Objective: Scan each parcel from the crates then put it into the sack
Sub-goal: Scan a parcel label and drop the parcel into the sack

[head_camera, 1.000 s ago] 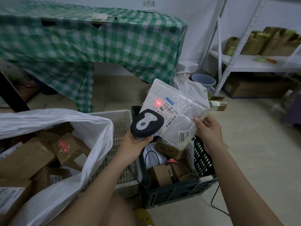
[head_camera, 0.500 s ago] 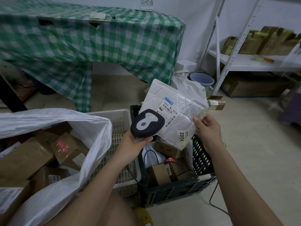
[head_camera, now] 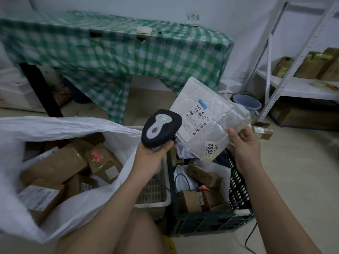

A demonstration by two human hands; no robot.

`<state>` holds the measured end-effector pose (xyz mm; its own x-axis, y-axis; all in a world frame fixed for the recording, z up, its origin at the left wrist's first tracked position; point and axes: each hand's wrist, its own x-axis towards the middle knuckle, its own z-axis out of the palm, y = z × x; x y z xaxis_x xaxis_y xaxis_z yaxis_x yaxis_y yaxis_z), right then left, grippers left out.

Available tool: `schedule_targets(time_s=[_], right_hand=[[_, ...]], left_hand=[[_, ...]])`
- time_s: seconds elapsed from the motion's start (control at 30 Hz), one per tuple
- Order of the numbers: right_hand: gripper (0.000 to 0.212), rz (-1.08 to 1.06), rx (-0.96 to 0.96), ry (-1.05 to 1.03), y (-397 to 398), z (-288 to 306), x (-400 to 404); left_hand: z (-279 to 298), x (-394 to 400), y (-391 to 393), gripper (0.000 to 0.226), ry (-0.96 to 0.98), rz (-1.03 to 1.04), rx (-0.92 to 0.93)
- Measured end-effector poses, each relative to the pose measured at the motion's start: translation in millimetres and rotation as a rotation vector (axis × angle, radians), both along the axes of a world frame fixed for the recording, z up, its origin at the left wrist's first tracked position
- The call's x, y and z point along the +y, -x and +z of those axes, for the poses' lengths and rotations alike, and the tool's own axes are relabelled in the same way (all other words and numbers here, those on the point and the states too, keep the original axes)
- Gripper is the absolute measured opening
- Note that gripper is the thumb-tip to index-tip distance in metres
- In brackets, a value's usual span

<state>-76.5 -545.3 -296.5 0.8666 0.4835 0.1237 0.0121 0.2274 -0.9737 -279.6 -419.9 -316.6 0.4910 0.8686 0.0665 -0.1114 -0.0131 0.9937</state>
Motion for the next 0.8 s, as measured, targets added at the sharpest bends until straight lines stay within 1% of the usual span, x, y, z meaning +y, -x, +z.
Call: schedule_targets(time_s=[0.1,0.13,0.23,0.33,0.43,0.47,0.57,0.6,0.7,0.73,0.8], right_hand=[[0.011,0.082,-0.055,-0.012,28,23,19],[0.011,0.118,-0.073,-0.013,39,29,27],[0.013,0.225,-0.121,-0.018,75,41,50],[0.015,0.341,-0.188,0.012,109,42,71],[0.020,0.442,-0.280,0.069,143,34,96],[0.021,0.465,-0.327,0.095,154,30,104],[0.019,0.497,-0.570,0.183,176,17,133],[0.017,0.510,-0.658,0.210,182,14,143],[0.010,0.517,-0.905,0.271,194,16,172],[0.010,0.482,-1.022,0.263,198,19,180],[0.013,0.370,-1.308,0.186,207,24,191]], left_hand=[[19,6,29,0.032,0.003,0.113,-0.054],[23,10,40,0.034,-0.002,0.154,-0.059],[37,13,74,0.054,-0.027,0.271,-0.083],[43,16,105,0.047,-0.019,0.348,-0.113],[38,20,137,0.049,-0.006,0.446,-0.130],[36,21,149,0.043,0.002,0.483,-0.141],[28,25,175,0.004,0.082,0.546,-0.164],[26,27,181,0.003,0.093,0.552,-0.161],[21,34,196,0.006,0.096,0.562,-0.140],[19,37,200,0.011,0.087,0.562,-0.132],[16,42,206,0.037,0.071,0.575,-0.118]])
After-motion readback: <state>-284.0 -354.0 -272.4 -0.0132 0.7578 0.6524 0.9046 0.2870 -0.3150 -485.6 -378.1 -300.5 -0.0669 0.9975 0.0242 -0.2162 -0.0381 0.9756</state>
